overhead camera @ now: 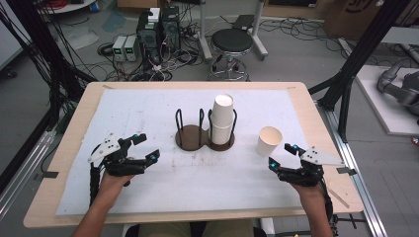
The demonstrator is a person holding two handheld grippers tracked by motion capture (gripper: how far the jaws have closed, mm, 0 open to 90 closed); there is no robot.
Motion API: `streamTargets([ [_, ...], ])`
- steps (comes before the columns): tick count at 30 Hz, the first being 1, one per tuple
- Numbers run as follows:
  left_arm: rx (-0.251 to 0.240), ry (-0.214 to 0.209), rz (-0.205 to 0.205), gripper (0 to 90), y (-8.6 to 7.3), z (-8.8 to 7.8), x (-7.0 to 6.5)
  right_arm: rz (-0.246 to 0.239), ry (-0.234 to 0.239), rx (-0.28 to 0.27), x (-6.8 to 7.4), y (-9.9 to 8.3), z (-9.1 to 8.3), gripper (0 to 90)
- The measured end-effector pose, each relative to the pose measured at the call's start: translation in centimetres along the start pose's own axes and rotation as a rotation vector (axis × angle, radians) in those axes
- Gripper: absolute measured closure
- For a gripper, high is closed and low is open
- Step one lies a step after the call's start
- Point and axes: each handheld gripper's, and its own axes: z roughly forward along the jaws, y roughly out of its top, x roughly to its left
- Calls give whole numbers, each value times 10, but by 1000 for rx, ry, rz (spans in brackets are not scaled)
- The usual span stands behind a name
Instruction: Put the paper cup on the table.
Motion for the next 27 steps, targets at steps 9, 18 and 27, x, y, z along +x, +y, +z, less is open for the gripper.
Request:
streamTargets([
  [9,27,8,-6,160,-2,-3,1,-1,-6,0,0,2,-1,200],
  [18,5,9,1,161,-2,-13,-2,-11,-9,-32,9,11,-3,201],
  [27,11,16,-2,161,-4,-13,-1,-13,5,-16,8,9,3,201],
])
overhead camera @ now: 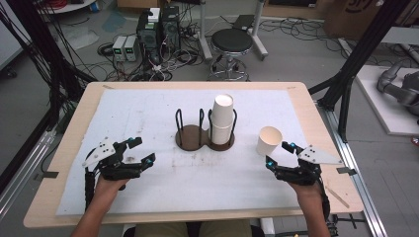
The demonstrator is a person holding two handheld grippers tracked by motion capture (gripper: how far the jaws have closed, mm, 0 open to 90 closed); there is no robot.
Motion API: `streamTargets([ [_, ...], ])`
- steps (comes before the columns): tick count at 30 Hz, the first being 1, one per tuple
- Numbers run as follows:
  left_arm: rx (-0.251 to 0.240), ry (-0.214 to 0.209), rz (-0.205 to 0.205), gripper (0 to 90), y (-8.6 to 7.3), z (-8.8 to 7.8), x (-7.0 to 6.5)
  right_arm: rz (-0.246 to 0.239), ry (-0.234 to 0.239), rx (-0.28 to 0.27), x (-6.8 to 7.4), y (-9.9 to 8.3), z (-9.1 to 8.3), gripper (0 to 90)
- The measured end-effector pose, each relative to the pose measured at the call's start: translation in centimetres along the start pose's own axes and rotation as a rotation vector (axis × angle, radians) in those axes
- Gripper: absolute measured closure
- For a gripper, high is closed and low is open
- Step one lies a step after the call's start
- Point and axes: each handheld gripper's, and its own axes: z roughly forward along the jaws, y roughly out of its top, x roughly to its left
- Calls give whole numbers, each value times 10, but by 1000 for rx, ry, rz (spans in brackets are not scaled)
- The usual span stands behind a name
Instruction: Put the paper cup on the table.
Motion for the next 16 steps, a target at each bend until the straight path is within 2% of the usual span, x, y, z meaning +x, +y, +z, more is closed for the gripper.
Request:
streamTargets([
  [16,2,-2,4,161,0,3,-1,1,-9,-5,-3,-1,-2,201],
])
